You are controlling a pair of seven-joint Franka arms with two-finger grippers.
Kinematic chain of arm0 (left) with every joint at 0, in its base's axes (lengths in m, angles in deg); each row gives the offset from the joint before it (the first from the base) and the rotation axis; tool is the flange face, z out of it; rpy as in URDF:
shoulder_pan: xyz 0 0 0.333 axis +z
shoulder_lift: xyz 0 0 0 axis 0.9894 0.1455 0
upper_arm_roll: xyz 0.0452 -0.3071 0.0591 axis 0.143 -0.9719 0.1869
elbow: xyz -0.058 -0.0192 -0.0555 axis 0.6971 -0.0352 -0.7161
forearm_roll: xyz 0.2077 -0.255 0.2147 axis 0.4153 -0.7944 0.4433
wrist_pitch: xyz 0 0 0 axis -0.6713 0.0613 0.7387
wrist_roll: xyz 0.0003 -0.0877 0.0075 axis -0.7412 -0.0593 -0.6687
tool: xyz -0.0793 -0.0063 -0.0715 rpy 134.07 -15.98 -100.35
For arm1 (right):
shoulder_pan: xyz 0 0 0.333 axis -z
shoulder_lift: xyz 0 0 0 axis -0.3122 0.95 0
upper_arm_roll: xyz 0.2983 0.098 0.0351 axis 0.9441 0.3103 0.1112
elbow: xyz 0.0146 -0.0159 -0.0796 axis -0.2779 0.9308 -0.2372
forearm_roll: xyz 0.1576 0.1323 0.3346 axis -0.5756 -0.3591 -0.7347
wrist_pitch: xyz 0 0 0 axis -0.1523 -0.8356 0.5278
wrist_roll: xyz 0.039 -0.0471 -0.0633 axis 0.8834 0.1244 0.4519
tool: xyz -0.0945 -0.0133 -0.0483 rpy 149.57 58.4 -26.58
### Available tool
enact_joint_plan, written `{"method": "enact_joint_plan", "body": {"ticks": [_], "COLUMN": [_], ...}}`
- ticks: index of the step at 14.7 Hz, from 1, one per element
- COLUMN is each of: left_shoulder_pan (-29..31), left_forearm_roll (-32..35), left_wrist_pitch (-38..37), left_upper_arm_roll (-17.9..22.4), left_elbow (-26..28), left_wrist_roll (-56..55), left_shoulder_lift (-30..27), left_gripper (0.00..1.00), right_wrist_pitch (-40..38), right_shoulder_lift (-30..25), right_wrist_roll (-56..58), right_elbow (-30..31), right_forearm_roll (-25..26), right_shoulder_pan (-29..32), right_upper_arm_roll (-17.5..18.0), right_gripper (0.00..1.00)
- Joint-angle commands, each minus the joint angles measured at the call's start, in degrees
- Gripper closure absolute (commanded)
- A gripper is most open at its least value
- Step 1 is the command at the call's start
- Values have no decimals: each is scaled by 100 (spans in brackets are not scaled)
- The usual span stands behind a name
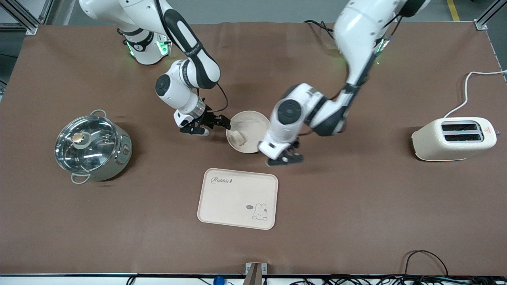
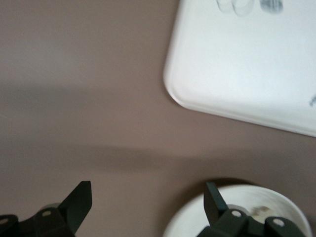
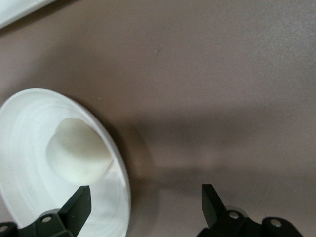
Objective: Place bun in plate and plate on tray
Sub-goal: 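Carry the bun onto the plate while the right gripper reaches the plate, then release the bun and withdraw the left gripper while the right gripper holds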
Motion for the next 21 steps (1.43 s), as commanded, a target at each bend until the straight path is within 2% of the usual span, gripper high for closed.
{"method": "enact_joint_plan", "body": {"ticks": [1, 5, 8, 10, 12, 19, 21], "left_shoulder_pan": [948, 2083, 2594, 2710, 2710, 2718, 2718], "left_forearm_roll": [107, 107, 46, 11, -33, -130, -112], "left_wrist_pitch": [-521, -1355, -1917, -2593, -2911, -2956, -3175], "left_upper_arm_roll": [-51, -95, -104, -104, -112, -34, -42], "left_elbow": [230, 213, 195, 186, 204, 186, 82], "left_wrist_roll": [1354, 2472, 3255, 3414, 3423, 3529, 3555], "left_shoulder_lift": [-789, -1606, -2387, -2976, -3399, -3488, -3489], "left_gripper": [0, 0, 0, 0, 0, 0, 0], "right_wrist_pitch": [140, 149, 149, 149, 149, 149, 140], "right_shoulder_lift": [124, 361, 370, 362, 362, 318, 283], "right_wrist_roll": [31, 31, 31, 31, 66, 259, 479], "right_elbow": [-103, -332, -341, -341, -332, -314, -288], "right_forearm_roll": [-218, -437, -482, -482, -482, -482, -482], "right_shoulder_pan": [-167, -211, -343, -387, -396, -423, -414], "right_upper_arm_roll": [-65, -56, -65, -65, -65, -56, -65], "right_gripper": [7, 27, 41, 49, 53, 93, 99]}}
